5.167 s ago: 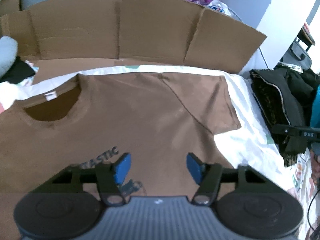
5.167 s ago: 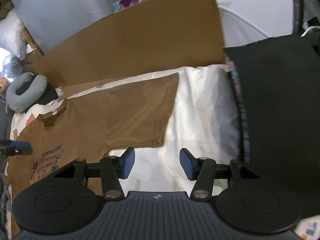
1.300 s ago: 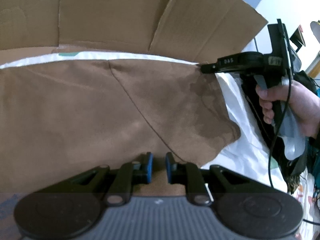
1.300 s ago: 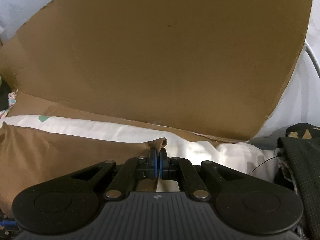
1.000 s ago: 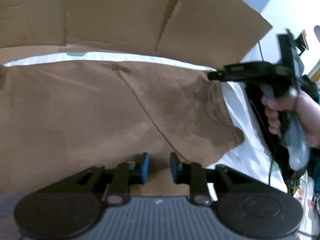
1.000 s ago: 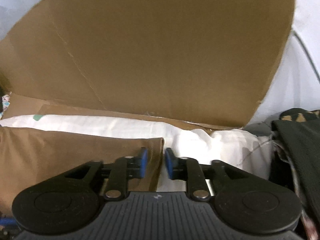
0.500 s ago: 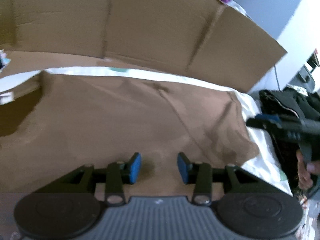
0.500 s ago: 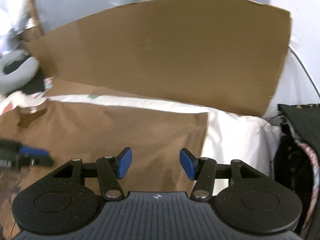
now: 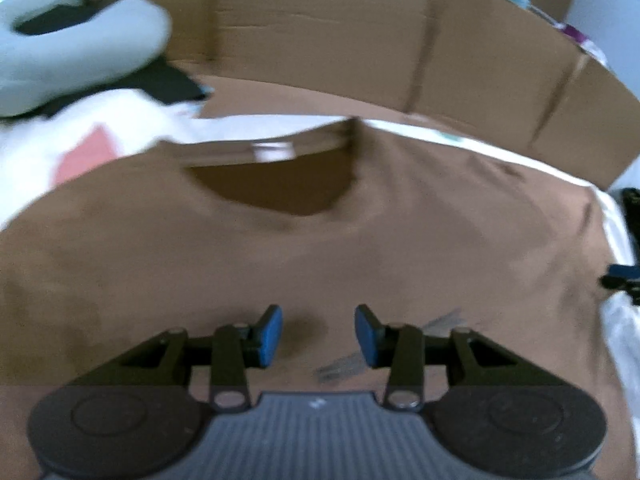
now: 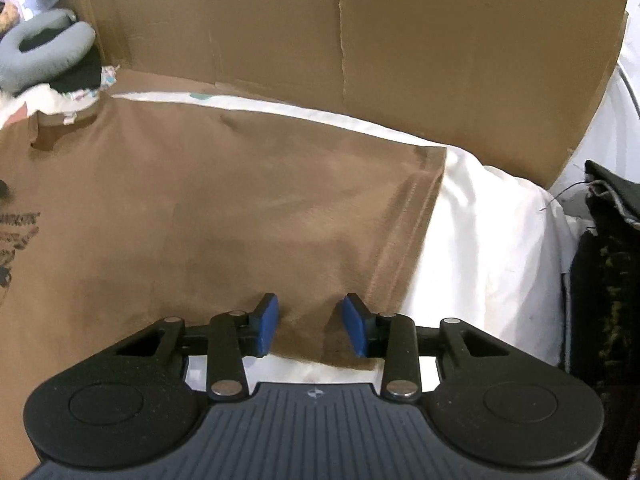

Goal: Fold clothes
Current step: 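Open both grippers and lift them away from the brown shirt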

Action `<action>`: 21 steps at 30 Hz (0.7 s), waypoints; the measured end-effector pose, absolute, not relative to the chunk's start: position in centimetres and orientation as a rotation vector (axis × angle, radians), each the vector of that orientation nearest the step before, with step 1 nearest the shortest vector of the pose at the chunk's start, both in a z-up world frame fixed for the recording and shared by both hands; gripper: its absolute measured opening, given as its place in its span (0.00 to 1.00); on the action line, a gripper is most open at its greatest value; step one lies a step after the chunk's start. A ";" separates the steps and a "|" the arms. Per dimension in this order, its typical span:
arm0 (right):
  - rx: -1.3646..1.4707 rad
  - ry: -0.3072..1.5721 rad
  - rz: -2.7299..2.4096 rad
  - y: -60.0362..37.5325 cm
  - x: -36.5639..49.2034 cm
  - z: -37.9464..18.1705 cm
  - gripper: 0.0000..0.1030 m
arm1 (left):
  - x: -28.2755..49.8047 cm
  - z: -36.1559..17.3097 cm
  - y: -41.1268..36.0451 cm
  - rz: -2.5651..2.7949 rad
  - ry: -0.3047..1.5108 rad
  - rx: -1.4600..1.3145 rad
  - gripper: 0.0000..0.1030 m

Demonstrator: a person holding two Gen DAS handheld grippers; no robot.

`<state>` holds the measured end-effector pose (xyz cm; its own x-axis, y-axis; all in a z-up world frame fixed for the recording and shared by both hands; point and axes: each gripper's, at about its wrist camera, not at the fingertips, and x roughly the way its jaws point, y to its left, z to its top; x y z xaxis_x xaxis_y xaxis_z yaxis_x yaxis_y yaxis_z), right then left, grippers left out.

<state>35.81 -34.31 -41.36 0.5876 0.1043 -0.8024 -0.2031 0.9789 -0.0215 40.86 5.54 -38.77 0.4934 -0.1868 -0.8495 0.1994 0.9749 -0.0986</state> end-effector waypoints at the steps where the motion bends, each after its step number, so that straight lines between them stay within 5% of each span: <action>1: -0.133 0.932 0.167 -34.5 35.7 -41.3 0.41 | 40.8 -38.7 6.8 -0.214 1.034 0.011 0.42; 21: -0.155 0.905 0.071 -35.5 35.0 -37.0 0.41 | 37.3 -35.4 24.5 0.085 1.042 0.037 0.42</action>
<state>35.02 -35.53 -36.98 0.6161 -0.0036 -0.7877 -0.1268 0.9865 -0.1037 37.30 24.51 -35.37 0.5012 0.0875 -0.8609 -0.0523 0.9961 0.0707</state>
